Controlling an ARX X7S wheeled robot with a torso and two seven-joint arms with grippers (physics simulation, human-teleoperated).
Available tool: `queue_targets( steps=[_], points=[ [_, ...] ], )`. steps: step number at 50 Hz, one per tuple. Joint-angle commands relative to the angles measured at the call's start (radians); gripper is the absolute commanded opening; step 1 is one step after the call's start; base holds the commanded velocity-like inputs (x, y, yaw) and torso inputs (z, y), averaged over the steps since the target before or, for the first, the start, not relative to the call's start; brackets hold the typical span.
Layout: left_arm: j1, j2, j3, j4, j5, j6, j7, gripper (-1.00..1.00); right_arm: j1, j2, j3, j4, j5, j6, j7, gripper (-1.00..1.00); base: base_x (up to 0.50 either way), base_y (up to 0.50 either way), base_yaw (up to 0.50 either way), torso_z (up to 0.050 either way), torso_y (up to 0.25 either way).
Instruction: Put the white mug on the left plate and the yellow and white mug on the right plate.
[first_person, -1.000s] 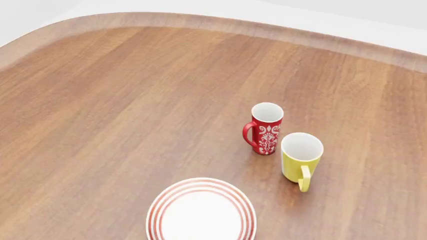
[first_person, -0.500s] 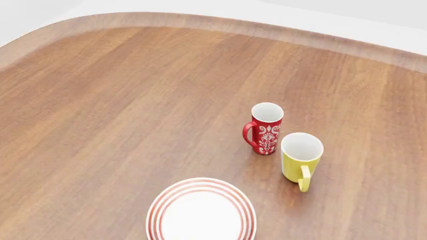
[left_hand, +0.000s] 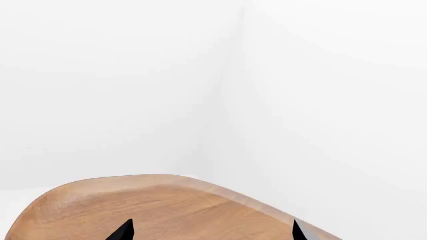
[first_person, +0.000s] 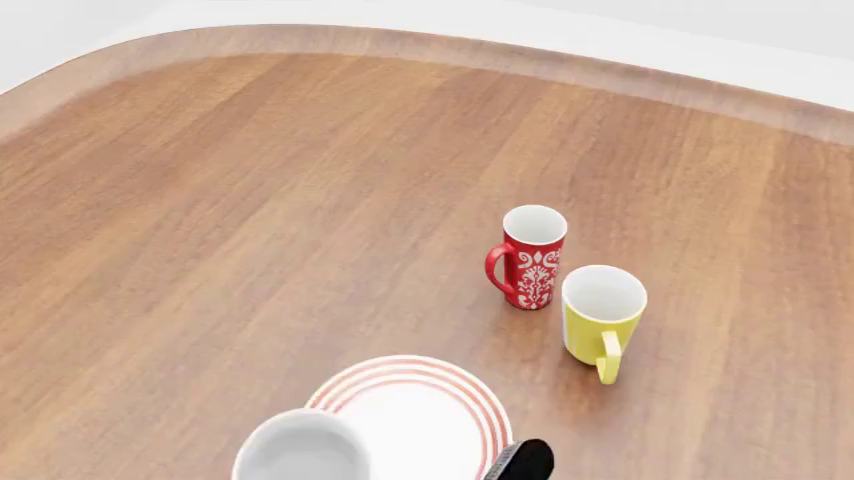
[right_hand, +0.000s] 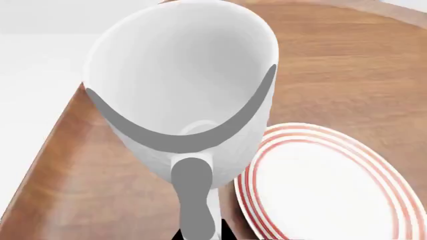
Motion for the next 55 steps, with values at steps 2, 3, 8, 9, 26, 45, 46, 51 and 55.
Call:
queue_targets(
  steps=[2, 3, 8, 9, 26, 45, 46, 51, 55],
  points=[
    [-0.004, -0.001, 0.009, -0.011, 0.006, 0.006, 0.001, 1.00, 0.023, 0.007, 0.106, -0.066, 0.058, 0.045, 0.097, -1.00, 0.00, 0.00, 0.00, 0.000, 0.000],
    [-0.005, -0.001, 0.010, -0.013, 0.006, 0.007, 0.001, 1.00, 0.026, 0.006, 0.111, -0.066, 0.062, 0.047, 0.098, -1.00, 0.00, 0.00, 0.00, 0.000, 0.000],
    [-0.007, -0.005, 0.008, -0.016, 0.000, 0.007, 0.001, 1.00, 0.053, -0.008, 0.153, -0.042, 0.095, 0.106, 0.144, -1.00, 0.00, 0.00, 0.00, 0.000, 0.000],
    [-0.006, -0.005, 0.007, -0.016, -0.001, 0.008, 0.002, 1.00, 0.057, -0.011, 0.158, -0.036, 0.099, 0.111, 0.149, -1.00, 0.00, 0.00, 0.00, 0.000, 0.000],
    [0.001, -0.015, 0.000, -0.005, -0.015, 0.012, -0.003, 1.00, 0.180, -0.054, 0.216, 0.072, 0.179, 0.315, 0.226, -1.00, 0.00, 0.00, 0.00, 0.000, 0.000],
    [0.014, -0.017, -0.002, 0.015, -0.026, 0.015, -0.018, 1.00, 0.327, -0.094, 0.116, 0.256, 0.146, 0.399, 0.163, -1.00, 0.00, 0.00, 0.00, 0.000, 0.000],
    [0.015, -0.017, -0.002, 0.016, -0.027, 0.015, -0.019, 1.00, 0.333, -0.097, 0.117, 0.264, 0.147, 0.402, 0.163, -1.00, 0.00, 0.00, 0.00, 0.000, 0.000],
    [0.021, -0.018, -0.007, 0.023, -0.035, 0.016, -0.023, 1.00, 0.375, -0.114, 0.109, 0.357, 0.132, 0.385, 0.149, -1.00, 0.00, 0.00, 0.00, 0.000, 0.000],
    [0.024, -0.020, -0.010, 0.027, -0.039, 0.018, -0.025, 1.00, 0.400, -0.123, 0.107, 0.401, 0.129, 0.378, 0.140, -1.00, 0.00, 0.00, 0.00, 0.000, 0.003]
  ],
)
